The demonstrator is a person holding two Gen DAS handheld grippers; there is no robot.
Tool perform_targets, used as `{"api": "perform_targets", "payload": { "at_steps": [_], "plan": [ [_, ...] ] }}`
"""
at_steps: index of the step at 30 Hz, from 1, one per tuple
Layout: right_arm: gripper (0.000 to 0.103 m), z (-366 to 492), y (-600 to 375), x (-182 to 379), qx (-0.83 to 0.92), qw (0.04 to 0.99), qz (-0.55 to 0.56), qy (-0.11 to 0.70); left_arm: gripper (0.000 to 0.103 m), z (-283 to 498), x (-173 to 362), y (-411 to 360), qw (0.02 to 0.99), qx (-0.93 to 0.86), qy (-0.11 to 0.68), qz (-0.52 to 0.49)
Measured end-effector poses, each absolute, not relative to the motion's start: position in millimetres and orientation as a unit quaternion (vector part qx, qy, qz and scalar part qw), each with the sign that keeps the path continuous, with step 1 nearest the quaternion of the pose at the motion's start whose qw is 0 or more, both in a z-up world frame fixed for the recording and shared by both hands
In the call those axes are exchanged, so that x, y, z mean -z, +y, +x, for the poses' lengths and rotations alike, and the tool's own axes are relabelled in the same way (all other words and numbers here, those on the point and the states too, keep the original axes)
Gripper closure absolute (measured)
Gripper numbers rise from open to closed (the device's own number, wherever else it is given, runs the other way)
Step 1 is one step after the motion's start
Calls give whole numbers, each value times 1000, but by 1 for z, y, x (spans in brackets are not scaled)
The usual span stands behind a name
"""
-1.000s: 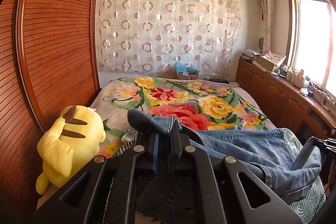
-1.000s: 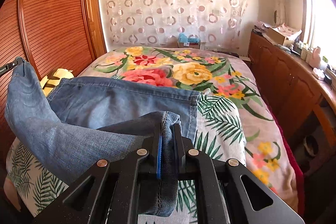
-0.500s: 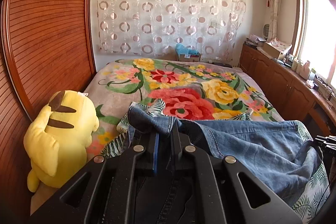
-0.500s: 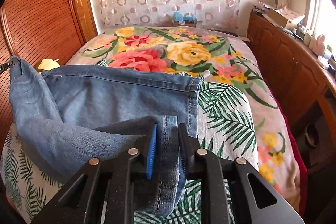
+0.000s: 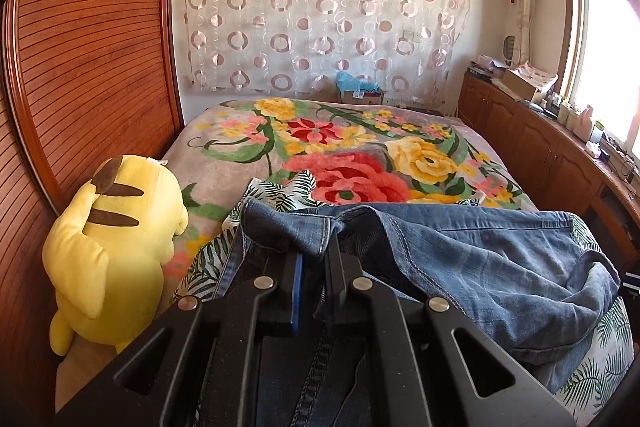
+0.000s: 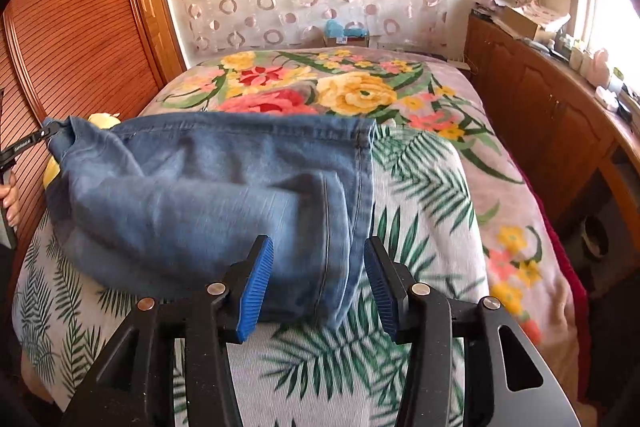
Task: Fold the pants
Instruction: 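Open the right gripper on the hem, then open the left gripper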
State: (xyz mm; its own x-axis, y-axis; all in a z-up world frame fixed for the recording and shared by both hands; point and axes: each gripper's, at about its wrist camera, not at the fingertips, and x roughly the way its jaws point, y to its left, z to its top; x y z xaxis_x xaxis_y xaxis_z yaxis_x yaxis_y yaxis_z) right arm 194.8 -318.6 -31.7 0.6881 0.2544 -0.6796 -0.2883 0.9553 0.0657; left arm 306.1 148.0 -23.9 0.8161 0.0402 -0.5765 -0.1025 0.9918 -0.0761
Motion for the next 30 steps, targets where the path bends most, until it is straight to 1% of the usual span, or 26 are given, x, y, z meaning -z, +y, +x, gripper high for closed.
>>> {"api": "perform_targets", "payload": {
  "at_steps": [4,10,11,12,14,15,22,26,30],
  "plan": [
    [54,183,-322,47,-152,911,-15,384,94,306,25,148,952,-38,300,-51],
    [54,195,-329,53,-163,906,17,390,94,308,26,150,952,-40,300,-52],
    [56,197,-328,54,-167,904,17,394,94,309,26,151,952,-42,300,-54],
    [73,199,-327,55,-173,902,14,396,94,311,25,152,952,-44,299,-55],
    [88,203,-324,54,-176,901,1,396,94,315,23,154,951,-44,299,-58],
    [99,204,-324,50,-181,902,-1,392,94,317,22,156,952,-45,299,-59],
    [99,214,-347,-10,-152,945,-11,289,94,338,12,169,952,-49,293,-75],
    [99,233,-349,-31,-142,953,-22,267,94,356,15,167,950,-47,299,-72],
    [99,265,-342,-29,-128,952,-39,274,94,375,24,165,946,-45,313,-69]
  ]
}}
